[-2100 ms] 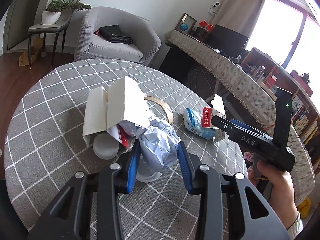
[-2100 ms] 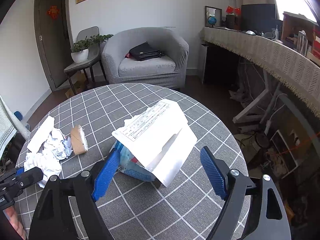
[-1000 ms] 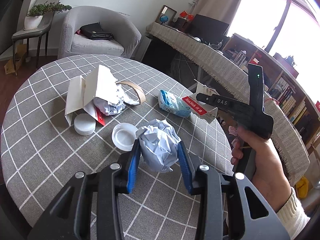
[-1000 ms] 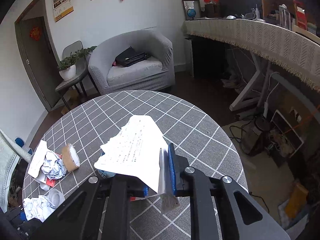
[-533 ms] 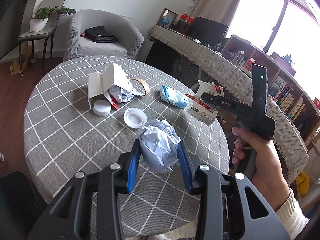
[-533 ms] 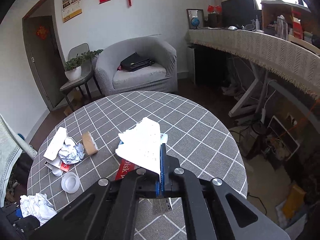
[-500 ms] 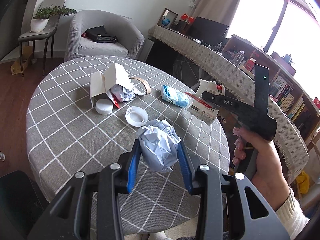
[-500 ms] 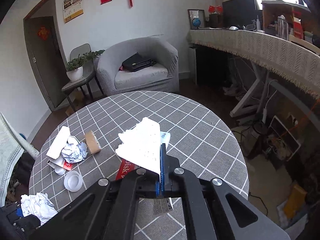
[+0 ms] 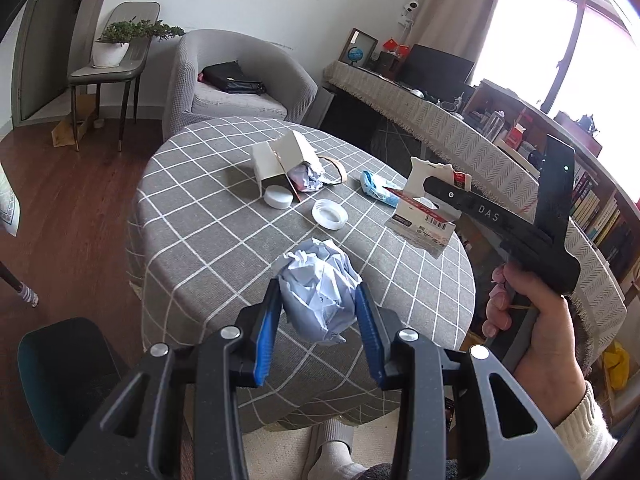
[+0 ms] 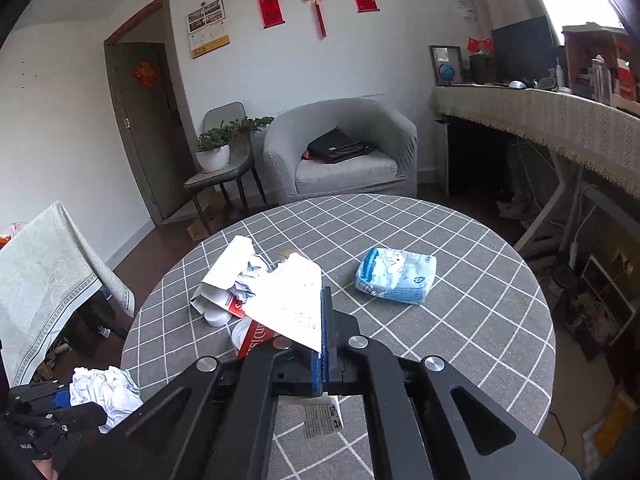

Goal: Collect trash
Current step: 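Carry both papers over the teal bin and open both grippers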

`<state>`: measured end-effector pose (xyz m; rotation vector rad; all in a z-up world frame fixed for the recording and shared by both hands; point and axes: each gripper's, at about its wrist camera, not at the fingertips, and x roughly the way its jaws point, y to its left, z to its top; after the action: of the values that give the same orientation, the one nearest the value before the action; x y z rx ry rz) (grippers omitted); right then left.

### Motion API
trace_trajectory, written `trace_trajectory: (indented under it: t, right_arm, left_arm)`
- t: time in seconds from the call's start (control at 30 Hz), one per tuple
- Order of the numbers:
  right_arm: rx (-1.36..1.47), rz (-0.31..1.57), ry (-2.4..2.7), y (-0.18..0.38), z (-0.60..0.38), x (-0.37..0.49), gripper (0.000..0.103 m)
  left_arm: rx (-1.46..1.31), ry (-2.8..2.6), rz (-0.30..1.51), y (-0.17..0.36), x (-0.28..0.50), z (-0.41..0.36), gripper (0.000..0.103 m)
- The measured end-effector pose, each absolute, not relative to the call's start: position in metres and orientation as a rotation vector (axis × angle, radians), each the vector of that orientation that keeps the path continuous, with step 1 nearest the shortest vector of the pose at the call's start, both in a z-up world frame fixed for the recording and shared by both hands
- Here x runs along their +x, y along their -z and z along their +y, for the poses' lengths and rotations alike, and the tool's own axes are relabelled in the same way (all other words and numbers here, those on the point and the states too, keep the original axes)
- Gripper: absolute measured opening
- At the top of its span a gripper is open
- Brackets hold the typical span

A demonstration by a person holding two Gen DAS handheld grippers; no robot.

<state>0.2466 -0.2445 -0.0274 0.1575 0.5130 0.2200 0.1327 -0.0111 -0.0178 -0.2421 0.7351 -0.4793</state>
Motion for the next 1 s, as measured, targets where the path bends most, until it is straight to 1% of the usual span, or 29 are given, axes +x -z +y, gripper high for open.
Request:
trace_trajectory:
  t: [0.33, 0.8, 1.0]
  right_arm:
    - [0.151, 0.516, -0.370, 0.025, -0.186, 0.229, 0.001]
    - [0.067, 0.576, -0.572, 0.029, -0.064, 0.225, 0.001]
    - [0.014, 0.628, -0.646, 0.041, -0.014, 0.223, 0.001]
  left_arm:
    - [-0.207, 0.349, 0.711, 0.020, 0.115, 0.047, 0.040]
    - [-0.213, 0.158, 0.769, 0.054, 0.109, 0.143, 0.040]
    - [-0.207, 0.099, 0.811, 0.072, 0.105, 0.177, 0.040]
